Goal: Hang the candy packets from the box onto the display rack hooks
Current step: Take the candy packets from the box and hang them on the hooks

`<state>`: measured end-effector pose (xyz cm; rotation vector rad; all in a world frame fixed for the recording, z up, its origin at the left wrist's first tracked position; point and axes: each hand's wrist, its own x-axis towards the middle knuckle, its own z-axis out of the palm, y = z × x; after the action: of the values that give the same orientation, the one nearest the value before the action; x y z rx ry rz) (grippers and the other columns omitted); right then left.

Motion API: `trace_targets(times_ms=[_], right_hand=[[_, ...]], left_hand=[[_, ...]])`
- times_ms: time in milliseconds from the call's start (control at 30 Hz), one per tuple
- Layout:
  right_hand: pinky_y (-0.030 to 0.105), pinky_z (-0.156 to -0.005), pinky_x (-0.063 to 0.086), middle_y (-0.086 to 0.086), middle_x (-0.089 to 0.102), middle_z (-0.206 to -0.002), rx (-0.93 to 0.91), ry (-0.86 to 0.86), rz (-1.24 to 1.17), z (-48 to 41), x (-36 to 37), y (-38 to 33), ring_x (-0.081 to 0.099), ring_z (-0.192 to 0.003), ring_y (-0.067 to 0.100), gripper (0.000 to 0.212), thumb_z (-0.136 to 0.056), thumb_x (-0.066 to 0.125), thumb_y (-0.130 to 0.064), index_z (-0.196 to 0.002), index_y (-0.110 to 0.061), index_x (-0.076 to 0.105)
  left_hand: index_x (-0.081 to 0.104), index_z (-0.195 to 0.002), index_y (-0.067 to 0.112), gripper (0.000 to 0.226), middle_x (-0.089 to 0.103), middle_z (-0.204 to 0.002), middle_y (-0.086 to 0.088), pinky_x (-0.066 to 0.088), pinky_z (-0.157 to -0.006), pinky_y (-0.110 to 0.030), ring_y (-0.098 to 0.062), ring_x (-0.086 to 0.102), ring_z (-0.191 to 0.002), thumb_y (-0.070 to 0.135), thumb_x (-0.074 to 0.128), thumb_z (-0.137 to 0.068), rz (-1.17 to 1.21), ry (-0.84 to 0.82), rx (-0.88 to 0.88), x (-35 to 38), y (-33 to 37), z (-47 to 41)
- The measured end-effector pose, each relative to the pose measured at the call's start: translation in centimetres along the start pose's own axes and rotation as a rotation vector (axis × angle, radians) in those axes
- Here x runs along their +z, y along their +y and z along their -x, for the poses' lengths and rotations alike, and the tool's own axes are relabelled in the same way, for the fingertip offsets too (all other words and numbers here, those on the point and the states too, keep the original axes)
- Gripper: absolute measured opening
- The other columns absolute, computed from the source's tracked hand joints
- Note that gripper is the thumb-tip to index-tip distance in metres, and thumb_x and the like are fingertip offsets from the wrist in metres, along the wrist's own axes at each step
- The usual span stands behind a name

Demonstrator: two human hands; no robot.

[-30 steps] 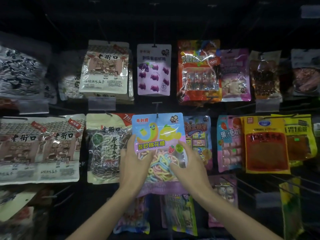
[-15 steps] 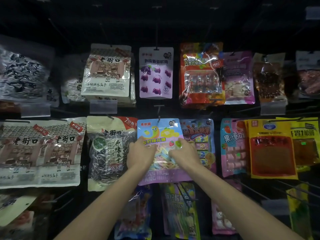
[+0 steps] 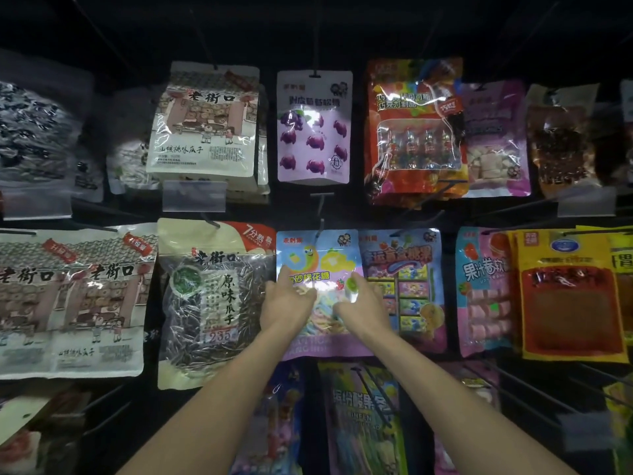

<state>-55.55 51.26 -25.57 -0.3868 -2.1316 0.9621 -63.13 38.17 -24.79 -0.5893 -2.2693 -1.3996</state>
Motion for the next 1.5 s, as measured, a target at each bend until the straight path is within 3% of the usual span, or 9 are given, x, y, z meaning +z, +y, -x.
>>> trace_targets(times_ms=[167,367,533,667,800,900,1000,1200,1500], right_hand=[[0.034,-0.079,0.053,0.008,0.028,-0.162,-0.01,-0.008,0.012,-1.9,1.0,1.1,0.054,-0.124,0.028,0.095,-0.086,0.073,-0.009,-0.164,-0.037,0.026],[0.052,-0.102,0.057,0.008,0.034,-0.164,-0.03,-0.015,0.094,-3.9,2.6,1.9,0.051,-0.139,0.035,0.105,-0.085,0.076,-0.01,-0.164,-0.045,0.015],[0.03,-0.097,0.043,0.005,0.046,-0.147,-0.093,0.055,0.153,-5.5,2.9,2.6,0.049,-0.138,0.026,0.087,-0.094,0.073,-0.011,-0.164,-0.028,0.025],[0.028,-0.093,0.045,0.004,0.05,-0.137,-0.133,0.111,0.142,-6.2,3.4,2.8,0.055,-0.128,0.023,0.08,-0.095,0.073,-0.006,-0.162,-0.027,0.033],[0.03,-0.086,0.051,0.003,0.051,-0.134,-0.172,0.125,0.143,-6.4,3.8,3.7,0.058,-0.114,0.02,0.08,-0.098,0.072,-0.015,-0.164,-0.032,0.029],[0.04,-0.098,0.053,0.004,0.054,-0.142,-0.169,0.156,0.138,-5.9,4.3,4.7,0.059,-0.125,0.026,0.081,-0.098,0.074,-0.019,-0.163,-0.028,0.027],[0.046,-0.091,0.057,0.01,0.06,-0.14,-0.069,0.161,0.092,-6.1,4.2,4.6,0.065,-0.119,0.033,0.074,-0.094,0.079,-0.017,-0.148,-0.017,0.029],[0.044,-0.102,0.051,0.016,0.054,-0.147,0.116,0.079,-0.088,-7.0,4.4,3.5,0.058,-0.131,0.039,0.091,-0.086,0.079,-0.041,-0.153,-0.002,0.032],[0.047,-0.108,0.048,0.02,0.047,-0.151,0.114,0.087,-0.014,-8.0,5.4,3.3,0.053,-0.135,0.041,0.077,-0.097,0.071,-0.045,-0.149,-0.002,0.035]], left_hand=[[0.026,-0.16,0.031,0.079,0.036,-0.147,-0.012,0.053,-0.09,-0.041,-0.036,0.06,-0.116,0.041,0.07,-0.095,-0.055,0.012,-0.006,1.7,-0.9,-2.1],[0.02,-0.165,0.028,0.085,0.028,-0.161,-0.013,0.048,-0.105,-0.04,-0.033,0.046,-0.139,0.025,0.072,-0.097,0.039,0.019,0.03,3.3,-2.1,-3.4],[0.008,-0.167,0.036,0.094,0.001,-0.176,0.002,0.035,-0.121,-0.06,-0.034,0.02,-0.158,0.026,0.07,-0.099,0.057,0.027,0.024,4.2,-2.6,-4.1],[0.003,-0.167,0.035,0.091,-0.011,-0.175,0.007,0.044,-0.117,-0.052,-0.031,0.023,-0.158,0.025,0.065,-0.102,0.092,0.011,0.059,4.7,-3.1,-5.0],[0.005,-0.167,0.037,0.089,0.004,-0.175,-0.002,0.05,-0.108,-0.042,-0.034,0.043,-0.147,0.022,0.064,-0.103,0.067,0.047,0.066,5.7,-3.9,-5.2],[0.01,-0.164,0.043,0.091,0.035,-0.163,-0.012,0.053,-0.105,-0.053,-0.039,0.057,-0.132,0.019,0.069,-0.099,0.073,0.096,0.034,6.3,-4.6,-5.0],[0.017,-0.154,0.039,0.088,0.057,-0.147,-0.008,0.061,-0.09,-0.051,-0.035,0.069,-0.113,0.015,0.076,-0.092,0.179,0.119,-0.028,6.3,-4.4,-5.0],[0.033,-0.15,-0.004,0.072,0.057,-0.144,-0.022,0.044,-0.086,-0.037,-0.042,0.059,-0.128,0.037,0.067,-0.101,0.155,0.055,-0.252,5.7,-2.6,-4.5],[0.052,-0.135,0.0,0.064,0.061,-0.137,-0.022,0.052,-0.1,-0.046,-0.043,0.062,-0.122,0.04,0.077,-0.092,0.236,0.057,-0.237,6.5,-3.9,-6.5]])
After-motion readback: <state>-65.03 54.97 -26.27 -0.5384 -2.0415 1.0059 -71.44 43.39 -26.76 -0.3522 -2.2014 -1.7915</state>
